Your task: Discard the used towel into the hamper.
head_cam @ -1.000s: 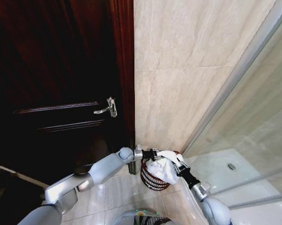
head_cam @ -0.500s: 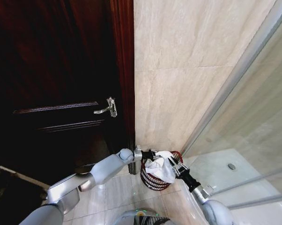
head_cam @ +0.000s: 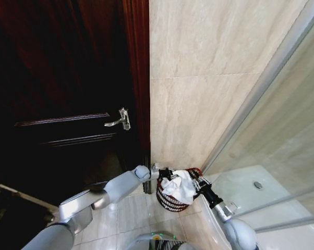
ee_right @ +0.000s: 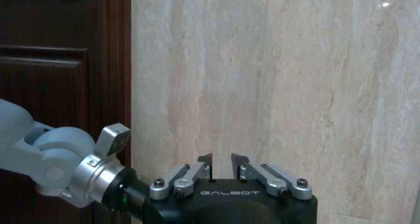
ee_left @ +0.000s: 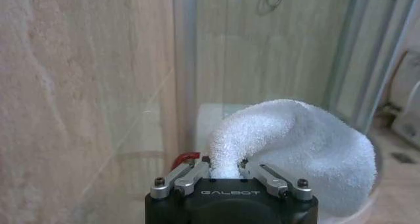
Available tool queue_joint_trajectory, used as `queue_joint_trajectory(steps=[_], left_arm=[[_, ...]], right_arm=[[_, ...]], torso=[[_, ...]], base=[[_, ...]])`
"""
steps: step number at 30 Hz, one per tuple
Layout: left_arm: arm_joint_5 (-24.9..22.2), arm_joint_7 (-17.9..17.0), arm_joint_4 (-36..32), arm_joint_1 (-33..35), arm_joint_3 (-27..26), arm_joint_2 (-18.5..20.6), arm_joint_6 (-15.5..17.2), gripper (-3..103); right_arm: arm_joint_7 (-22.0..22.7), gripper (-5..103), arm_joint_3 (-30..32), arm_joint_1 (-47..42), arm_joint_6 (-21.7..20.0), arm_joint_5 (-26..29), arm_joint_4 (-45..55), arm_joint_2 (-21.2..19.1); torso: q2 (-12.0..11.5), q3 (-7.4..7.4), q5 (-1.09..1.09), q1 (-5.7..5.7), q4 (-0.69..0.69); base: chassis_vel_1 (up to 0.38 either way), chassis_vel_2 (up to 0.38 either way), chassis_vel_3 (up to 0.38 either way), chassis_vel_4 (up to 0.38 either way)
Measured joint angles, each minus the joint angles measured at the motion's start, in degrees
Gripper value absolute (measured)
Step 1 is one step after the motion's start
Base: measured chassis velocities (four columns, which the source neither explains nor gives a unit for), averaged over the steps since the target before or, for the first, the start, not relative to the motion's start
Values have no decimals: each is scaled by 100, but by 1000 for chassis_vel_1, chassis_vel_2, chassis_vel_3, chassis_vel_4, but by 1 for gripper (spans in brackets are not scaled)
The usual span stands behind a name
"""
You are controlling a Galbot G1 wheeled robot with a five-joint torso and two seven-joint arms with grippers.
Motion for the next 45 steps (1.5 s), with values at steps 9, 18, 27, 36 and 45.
queue_joint_trajectory(steps=[9, 18, 27, 36, 45], left_arm=[[-72, -448, 23, -62, 94, -77, -25, 48], [-374, 317, -325, -66, -191, 209, 1, 81], [-505, 408, -989, 412, -639, 756, -244, 100], [-555, 352, -2358, 1757, -1885, 1948, -77, 100], [-506, 165, -3538, 3649, -3908, 2530, 80, 100]], right_arm=[[159, 18, -13, 18, -8, -84, -73, 6], [261, 18, -3, 6, -82, -166, -100, 6], [616, 18, -49, 77, -230, -242, -159, 16], [980, 18, -190, 119, -521, -211, -90, 38], [1262, 18, -175, 56, -689, -62, 127, 132]], torso=[[0, 0, 0, 0, 0], [0, 0, 0, 0, 1], [0, 0, 0, 0, -1], [0, 0, -2, -1, -1], [1, -1, -1, -1, 1]], base=[[0, 0, 0, 0], [0, 0, 0, 0], [0, 0, 0, 0], [0, 0, 0, 0], [0, 0, 0, 0]])
